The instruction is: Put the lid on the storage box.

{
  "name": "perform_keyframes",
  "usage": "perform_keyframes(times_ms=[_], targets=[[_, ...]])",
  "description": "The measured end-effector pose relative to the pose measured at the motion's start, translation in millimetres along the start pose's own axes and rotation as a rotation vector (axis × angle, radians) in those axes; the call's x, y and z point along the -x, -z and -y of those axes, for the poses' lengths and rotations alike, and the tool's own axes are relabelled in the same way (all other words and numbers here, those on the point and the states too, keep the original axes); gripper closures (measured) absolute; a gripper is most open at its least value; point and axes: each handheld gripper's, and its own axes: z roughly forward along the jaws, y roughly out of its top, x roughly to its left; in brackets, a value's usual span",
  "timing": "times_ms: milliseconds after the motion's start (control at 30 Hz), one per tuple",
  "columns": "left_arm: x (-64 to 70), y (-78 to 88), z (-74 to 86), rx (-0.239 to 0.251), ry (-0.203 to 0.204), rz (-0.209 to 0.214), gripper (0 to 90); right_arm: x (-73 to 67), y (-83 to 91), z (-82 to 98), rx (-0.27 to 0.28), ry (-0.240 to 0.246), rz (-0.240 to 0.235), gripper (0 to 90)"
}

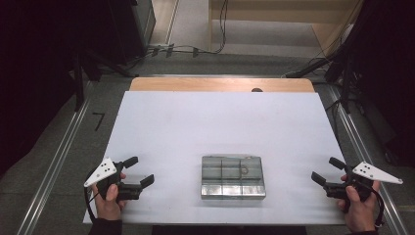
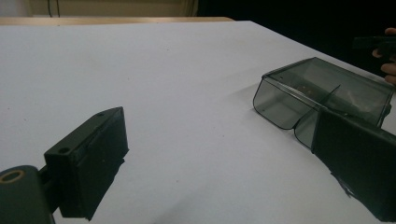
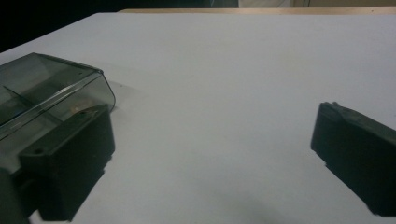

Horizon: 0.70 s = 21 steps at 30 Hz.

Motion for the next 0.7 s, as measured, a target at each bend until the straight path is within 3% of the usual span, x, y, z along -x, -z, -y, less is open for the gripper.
perform_keyframes(times_ms=[167,333,700], targets=[[-2.2,0.6,4.1,0.025,0.014,0.013,3.0,-1.8,-2.2,1.6,-0.002,0.025,0.005,0.0],[-2.8,0.0,6.3,0.032,0.024,0.009,3.0,0.7,-3.2,4.7,0.025,-0.005,0.009,0.0],[-0.8,-3.9,7.0,0.010,0.012,0.010,3.0,-2.4,-9.4,6.2,-0.006,0.013,0.007,0.0]])
